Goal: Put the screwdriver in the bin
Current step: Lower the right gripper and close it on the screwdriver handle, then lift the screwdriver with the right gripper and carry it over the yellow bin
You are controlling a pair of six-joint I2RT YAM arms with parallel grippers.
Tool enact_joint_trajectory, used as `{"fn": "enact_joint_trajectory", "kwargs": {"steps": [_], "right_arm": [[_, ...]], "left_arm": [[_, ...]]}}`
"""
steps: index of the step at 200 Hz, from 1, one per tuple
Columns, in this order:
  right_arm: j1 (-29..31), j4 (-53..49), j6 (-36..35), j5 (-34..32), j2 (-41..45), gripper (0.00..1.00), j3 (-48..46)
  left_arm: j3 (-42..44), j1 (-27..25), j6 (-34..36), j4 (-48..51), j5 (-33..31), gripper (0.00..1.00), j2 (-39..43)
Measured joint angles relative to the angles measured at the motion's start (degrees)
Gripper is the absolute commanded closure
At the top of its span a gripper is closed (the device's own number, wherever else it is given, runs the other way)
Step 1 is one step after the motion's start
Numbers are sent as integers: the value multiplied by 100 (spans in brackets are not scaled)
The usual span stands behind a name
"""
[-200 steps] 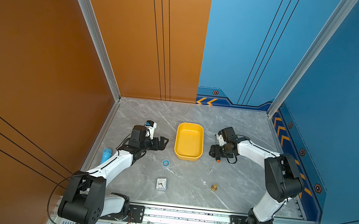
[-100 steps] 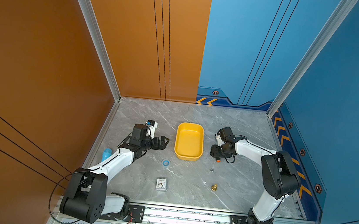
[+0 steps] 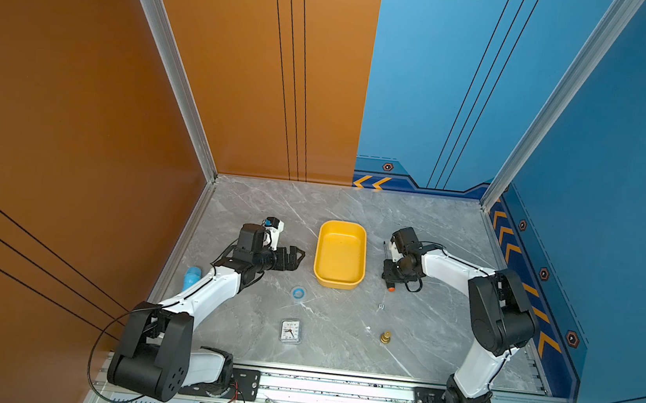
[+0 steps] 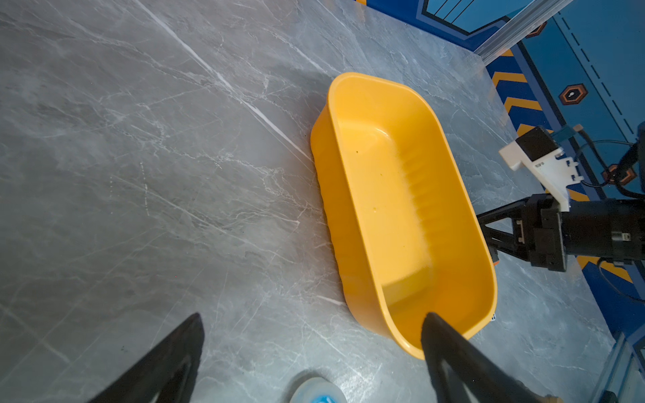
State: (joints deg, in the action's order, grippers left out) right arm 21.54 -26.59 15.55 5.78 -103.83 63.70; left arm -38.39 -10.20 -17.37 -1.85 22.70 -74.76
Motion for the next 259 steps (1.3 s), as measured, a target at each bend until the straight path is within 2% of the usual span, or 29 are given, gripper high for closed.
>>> {"fn": "enact_joint_trajectory", "kwargs": {"steps": [61,104,156,200,259], "right_arm": [[-247,-92,282,564,-22,100,50],[-208,-518,577,579,101,100,264],[-160,-896,1067,619,935,100,680],[151,-903,1296,846,1484,100,1268],[704,-903,1591,1047,1377,100,1650]], "left_arm": [[0,0,46,4,129,2,-68],[0,0,61,17,140,2,-68],[0,0,63,20,142,2,-68],[0,0,63,20,142,2,-68],[0,0,103,20,142,2,-68]]}}
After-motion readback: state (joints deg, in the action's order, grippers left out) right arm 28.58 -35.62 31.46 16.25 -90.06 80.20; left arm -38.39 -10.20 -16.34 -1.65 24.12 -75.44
